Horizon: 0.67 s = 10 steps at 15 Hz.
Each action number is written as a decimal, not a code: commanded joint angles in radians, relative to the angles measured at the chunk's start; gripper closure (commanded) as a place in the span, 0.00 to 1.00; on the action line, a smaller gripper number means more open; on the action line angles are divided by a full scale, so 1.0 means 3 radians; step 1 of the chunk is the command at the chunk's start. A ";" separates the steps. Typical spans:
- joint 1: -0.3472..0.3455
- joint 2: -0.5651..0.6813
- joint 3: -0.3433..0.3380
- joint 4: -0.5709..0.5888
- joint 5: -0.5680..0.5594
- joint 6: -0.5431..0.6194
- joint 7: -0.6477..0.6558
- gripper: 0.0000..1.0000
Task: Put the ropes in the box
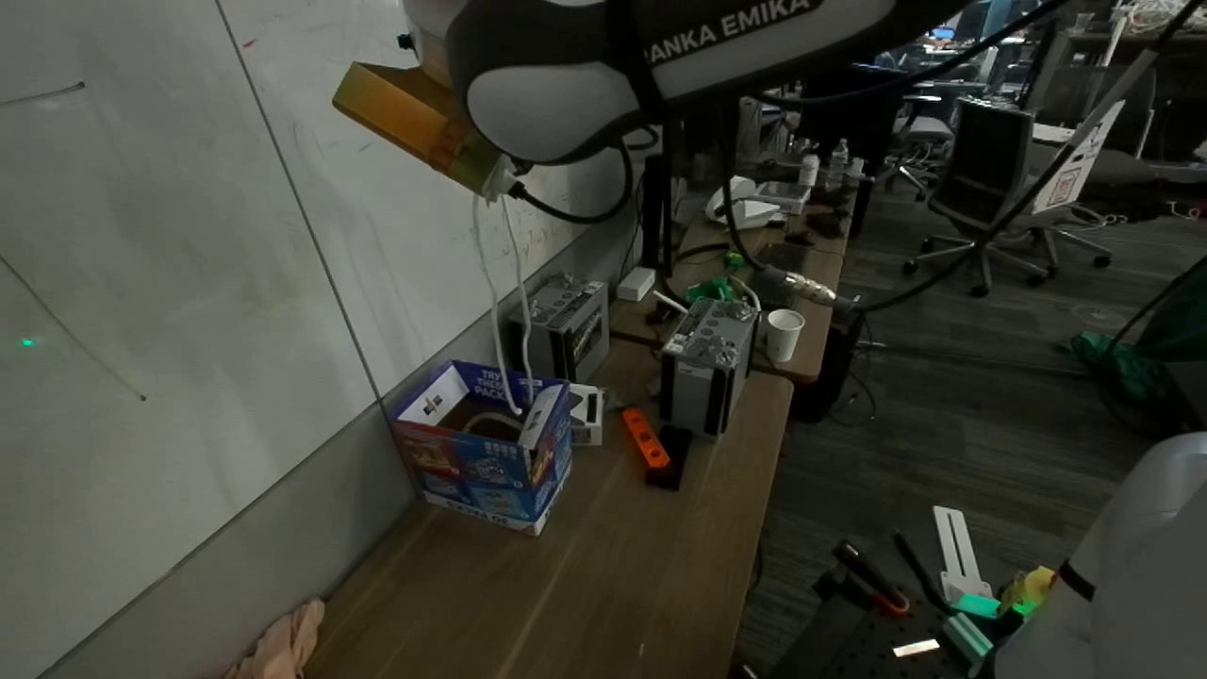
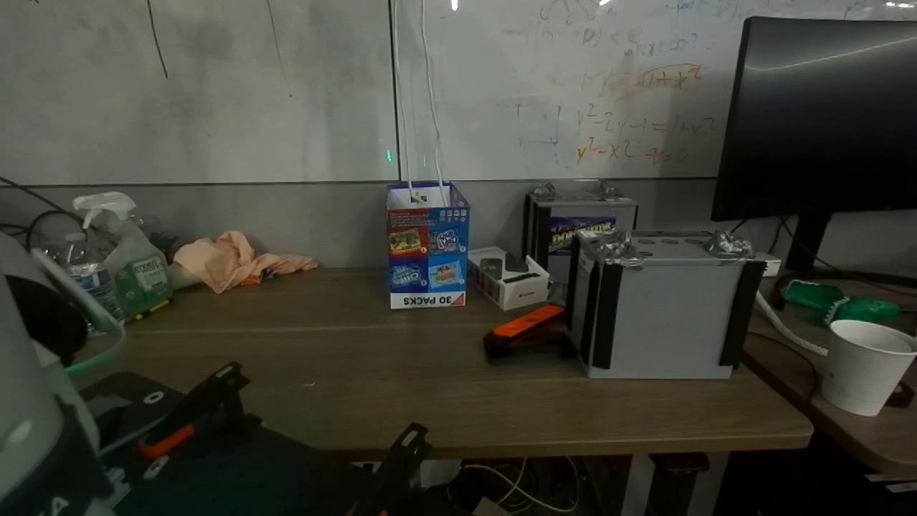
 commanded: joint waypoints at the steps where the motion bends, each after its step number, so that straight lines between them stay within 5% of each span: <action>1: 0.0057 0.0176 -0.0038 0.0167 -0.0012 -0.0013 -0.0030 0.96; 5: 0.0134 0.0277 -0.0043 0.0166 0.0065 -0.0026 -0.0111 0.96; 6: 0.0159 0.0293 -0.0039 0.0167 0.0096 -0.0034 -0.0138 0.71; 8: 0.0212 0.0304 -0.0031 0.0156 0.0129 -0.0086 -0.0244 0.65; 10: 0.0257 0.0301 -0.0029 0.0146 0.0147 -0.0105 -0.0295 0.49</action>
